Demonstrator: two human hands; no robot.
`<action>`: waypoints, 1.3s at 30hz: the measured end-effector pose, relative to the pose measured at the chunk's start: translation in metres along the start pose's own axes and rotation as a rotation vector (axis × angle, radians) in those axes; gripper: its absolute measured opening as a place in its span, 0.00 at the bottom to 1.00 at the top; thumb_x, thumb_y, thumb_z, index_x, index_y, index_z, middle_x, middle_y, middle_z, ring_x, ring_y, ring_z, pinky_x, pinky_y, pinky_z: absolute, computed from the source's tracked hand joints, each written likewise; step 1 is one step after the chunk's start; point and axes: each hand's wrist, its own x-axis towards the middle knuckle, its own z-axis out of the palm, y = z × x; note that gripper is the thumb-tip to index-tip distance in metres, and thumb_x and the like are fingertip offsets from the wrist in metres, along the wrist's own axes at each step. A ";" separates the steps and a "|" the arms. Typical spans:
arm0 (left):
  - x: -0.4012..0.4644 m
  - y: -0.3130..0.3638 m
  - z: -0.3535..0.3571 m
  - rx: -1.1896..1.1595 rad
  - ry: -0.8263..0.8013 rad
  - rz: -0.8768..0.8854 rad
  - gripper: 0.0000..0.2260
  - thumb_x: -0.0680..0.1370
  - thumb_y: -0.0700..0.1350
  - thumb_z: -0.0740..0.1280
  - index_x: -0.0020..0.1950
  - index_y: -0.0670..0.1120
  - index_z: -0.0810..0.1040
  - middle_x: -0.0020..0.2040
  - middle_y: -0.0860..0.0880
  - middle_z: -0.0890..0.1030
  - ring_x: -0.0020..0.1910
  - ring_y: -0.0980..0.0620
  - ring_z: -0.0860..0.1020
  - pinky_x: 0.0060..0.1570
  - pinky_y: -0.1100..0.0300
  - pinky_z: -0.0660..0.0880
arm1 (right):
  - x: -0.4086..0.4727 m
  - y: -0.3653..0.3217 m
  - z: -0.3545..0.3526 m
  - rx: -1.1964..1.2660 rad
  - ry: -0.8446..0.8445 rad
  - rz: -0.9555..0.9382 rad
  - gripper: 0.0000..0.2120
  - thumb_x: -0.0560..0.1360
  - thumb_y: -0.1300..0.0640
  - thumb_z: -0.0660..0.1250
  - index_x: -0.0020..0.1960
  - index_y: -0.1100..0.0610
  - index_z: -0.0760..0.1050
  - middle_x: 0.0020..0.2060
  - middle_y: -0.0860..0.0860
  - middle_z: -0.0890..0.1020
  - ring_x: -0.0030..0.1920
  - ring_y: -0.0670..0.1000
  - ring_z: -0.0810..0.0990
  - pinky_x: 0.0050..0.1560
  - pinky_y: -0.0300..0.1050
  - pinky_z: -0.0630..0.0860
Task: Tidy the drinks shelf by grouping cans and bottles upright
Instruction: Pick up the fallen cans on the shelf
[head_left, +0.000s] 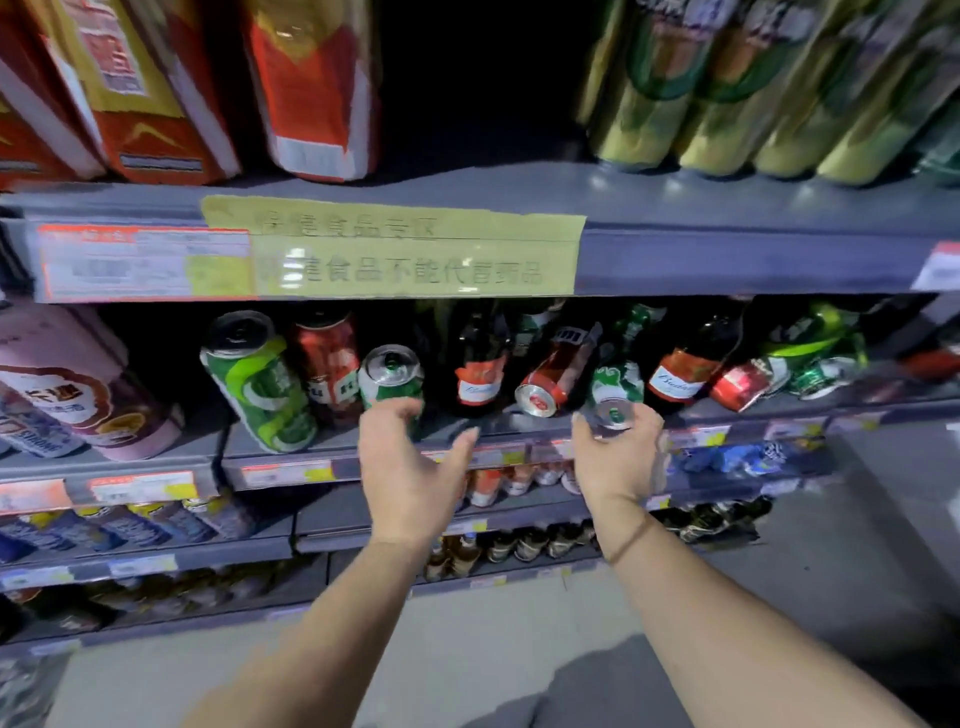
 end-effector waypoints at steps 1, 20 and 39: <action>-0.004 0.008 0.018 0.005 -0.056 -0.003 0.25 0.68 0.48 0.79 0.59 0.39 0.75 0.53 0.49 0.72 0.56 0.47 0.73 0.57 0.68 0.62 | 0.011 0.006 -0.003 -0.048 -0.019 0.035 0.38 0.66 0.39 0.73 0.70 0.55 0.67 0.66 0.57 0.74 0.68 0.61 0.69 0.65 0.57 0.67; 0.003 0.052 0.158 0.384 -0.095 -0.290 0.29 0.64 0.63 0.75 0.58 0.50 0.73 0.54 0.50 0.81 0.57 0.43 0.77 0.55 0.47 0.66 | 0.072 0.011 -0.005 -0.244 -0.468 0.050 0.46 0.63 0.21 0.57 0.66 0.54 0.71 0.67 0.55 0.69 0.67 0.59 0.66 0.64 0.57 0.62; -0.004 0.118 0.118 -0.315 -0.007 -0.243 0.23 0.67 0.51 0.76 0.56 0.58 0.70 0.53 0.54 0.78 0.51 0.56 0.79 0.54 0.55 0.77 | 0.074 0.003 -0.029 0.386 -0.228 0.007 0.26 0.66 0.54 0.74 0.63 0.50 0.74 0.57 0.49 0.75 0.60 0.52 0.74 0.55 0.41 0.69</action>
